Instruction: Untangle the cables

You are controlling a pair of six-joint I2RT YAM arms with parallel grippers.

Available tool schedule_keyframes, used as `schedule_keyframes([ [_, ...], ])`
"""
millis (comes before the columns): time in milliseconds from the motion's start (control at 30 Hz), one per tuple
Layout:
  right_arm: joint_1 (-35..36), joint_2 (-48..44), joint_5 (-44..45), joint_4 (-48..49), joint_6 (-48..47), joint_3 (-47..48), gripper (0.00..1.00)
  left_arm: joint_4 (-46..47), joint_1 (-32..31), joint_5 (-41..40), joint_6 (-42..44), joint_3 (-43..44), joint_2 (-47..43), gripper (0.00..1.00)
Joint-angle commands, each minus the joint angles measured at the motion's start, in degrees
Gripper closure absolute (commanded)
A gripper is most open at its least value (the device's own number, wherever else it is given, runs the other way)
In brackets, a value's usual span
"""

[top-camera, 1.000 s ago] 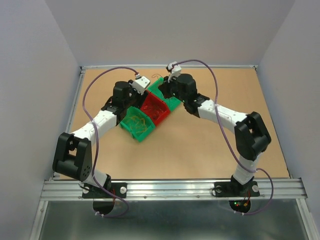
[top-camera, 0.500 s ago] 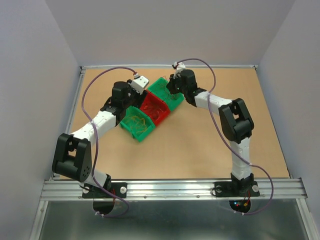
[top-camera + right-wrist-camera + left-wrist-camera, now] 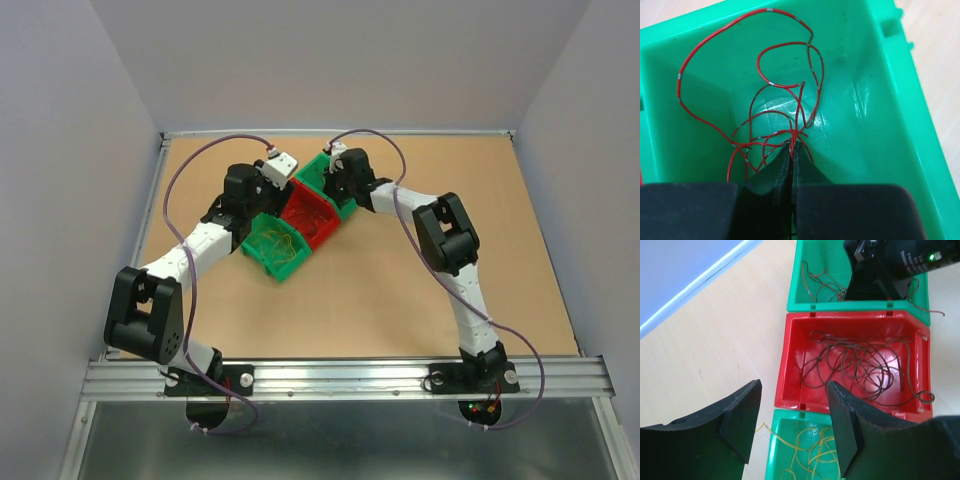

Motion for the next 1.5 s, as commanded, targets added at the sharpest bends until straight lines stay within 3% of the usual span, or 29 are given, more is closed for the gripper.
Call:
schedule_keyframes([
  [0, 2.09, 1.06, 3.04, -13.71, -2.35, -4.28, 0.99, 2.42, 0.37, 0.42, -0.44, -0.14, -2.58, 0.34],
  [333, 2.18, -11.84, 6.2, -11.52, 0.1, -11.58, 0.95, 2.68, 0.54, 0.15, -0.53, -0.14, -2.49, 0.33],
  [433, 2.18, -15.37, 8.85, -10.38, 1.43, -13.69, 0.83, 2.77, 0.54, 0.33, -0.71, -0.23, -2.4, 0.33],
  [467, 2.27, -15.98, 9.03, -9.94, 1.52, -14.3, 0.72, 2.86, 0.63, 0.24, -0.71, -0.23, -2.58, 0.33],
  [567, 2.27, -17.04, 8.94, -8.71, 1.7, -13.78, 0.59, 2.94, 0.63, 0.24, -0.71, -0.23, -2.49, 0.33],
  [733, 3.14, -17.31, 10.61, -8.44, 2.75, -10.62, 0.49, 2.94, 0.72, 0.24, -0.71, -0.23, -2.67, 0.33],
  [933, 5.69, -21.61, 16.93, -6.34, 3.19, -12.02, 0.28, 3.12, 0.89, 0.15, -0.62, -0.41, -2.93, 0.33],
  [1033, 6.92, -26.34, 19.48, -1.6, 3.28, -18.14, 0.0, 3.38, 0.9, 0.15, -0.79, -0.67, -3.37, 0.33],
  [1067, 7.02, -27.84, 19.57, 0.85, 3.28, -18.17, 0.0, 3.56, 0.98, 0.24, -0.71, -0.76, -3.37, 0.33],
  [1233, 7.37, -42.75, 17.56, 22.95, 3.63, -37.31, 0.0, 4.44, 1.6, 0.41, -1.23, -1.55, -4.51, 0.31],
  [1333, 7.37, -50.07, 19.22, 31.34, 3.98, -47.83, 0.0, 4.88, 2.39, 1.03, -1.76, -1.99, -5.56, 0.3],
  [1467, 7.37, -67.87, 20.1, 36.72, 3.02, -62.35, 0.0, 9.25, 8.69, 5.23, -4.91, -8.37, -12.3, 0.29],
])
